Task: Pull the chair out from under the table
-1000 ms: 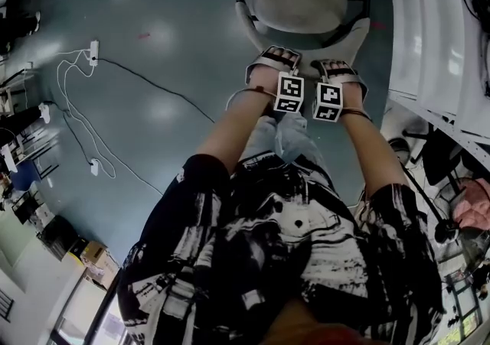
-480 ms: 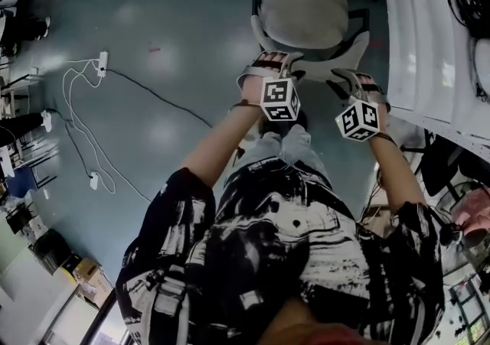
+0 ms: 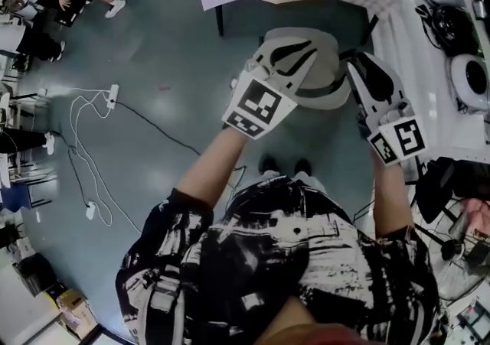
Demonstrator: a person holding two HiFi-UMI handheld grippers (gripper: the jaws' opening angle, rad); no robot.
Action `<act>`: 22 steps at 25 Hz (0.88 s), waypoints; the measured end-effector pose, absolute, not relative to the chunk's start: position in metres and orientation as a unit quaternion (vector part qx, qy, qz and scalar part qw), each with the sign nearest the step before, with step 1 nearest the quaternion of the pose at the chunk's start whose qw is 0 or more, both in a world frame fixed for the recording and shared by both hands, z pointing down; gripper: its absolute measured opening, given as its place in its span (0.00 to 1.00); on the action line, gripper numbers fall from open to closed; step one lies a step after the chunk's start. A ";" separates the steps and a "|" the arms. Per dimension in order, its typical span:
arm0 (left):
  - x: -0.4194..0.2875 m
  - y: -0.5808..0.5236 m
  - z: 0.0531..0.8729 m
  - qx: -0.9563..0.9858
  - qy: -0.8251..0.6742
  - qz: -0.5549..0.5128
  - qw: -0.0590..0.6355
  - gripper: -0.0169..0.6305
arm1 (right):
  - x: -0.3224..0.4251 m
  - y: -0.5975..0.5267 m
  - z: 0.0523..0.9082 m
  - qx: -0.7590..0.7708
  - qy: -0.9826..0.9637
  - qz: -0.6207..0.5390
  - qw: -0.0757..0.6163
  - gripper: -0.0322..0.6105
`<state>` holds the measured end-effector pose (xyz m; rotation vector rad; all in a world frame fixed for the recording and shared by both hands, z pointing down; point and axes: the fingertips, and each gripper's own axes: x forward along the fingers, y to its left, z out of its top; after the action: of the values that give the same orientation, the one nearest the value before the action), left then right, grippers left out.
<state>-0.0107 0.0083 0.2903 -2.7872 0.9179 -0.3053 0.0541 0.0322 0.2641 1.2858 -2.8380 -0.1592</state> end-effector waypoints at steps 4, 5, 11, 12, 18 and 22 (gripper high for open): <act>-0.018 0.023 0.236 -0.941 0.320 -0.066 0.088 0.03 | 0.058 0.046 0.214 0.403 -0.913 -0.047 -0.039 0.19; -0.018 0.026 0.227 -0.943 0.318 -0.062 0.079 0.03 | 0.061 0.048 0.204 0.401 -0.914 -0.046 -0.043 0.17; 0.006 0.036 0.196 -0.950 0.305 -0.040 0.060 0.03 | 0.090 0.051 0.174 0.405 -0.911 -0.055 -0.048 0.08; 0.008 0.038 0.192 -0.949 0.307 -0.041 0.065 0.03 | 0.091 0.052 0.171 0.405 -0.911 -0.058 -0.047 0.06; 0.009 0.040 0.171 -0.937 0.338 -0.038 0.075 0.03 | 0.098 0.048 0.159 0.387 -0.918 -0.068 -0.043 0.05; 0.006 0.032 0.174 -0.930 0.360 -0.034 0.061 0.03 | 0.100 0.045 0.162 0.376 -0.923 -0.066 -0.044 0.05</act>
<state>0.0061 0.0323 0.1743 -2.8133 1.0902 -0.1030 0.1004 0.0449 0.1619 1.2144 -2.9846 -0.2146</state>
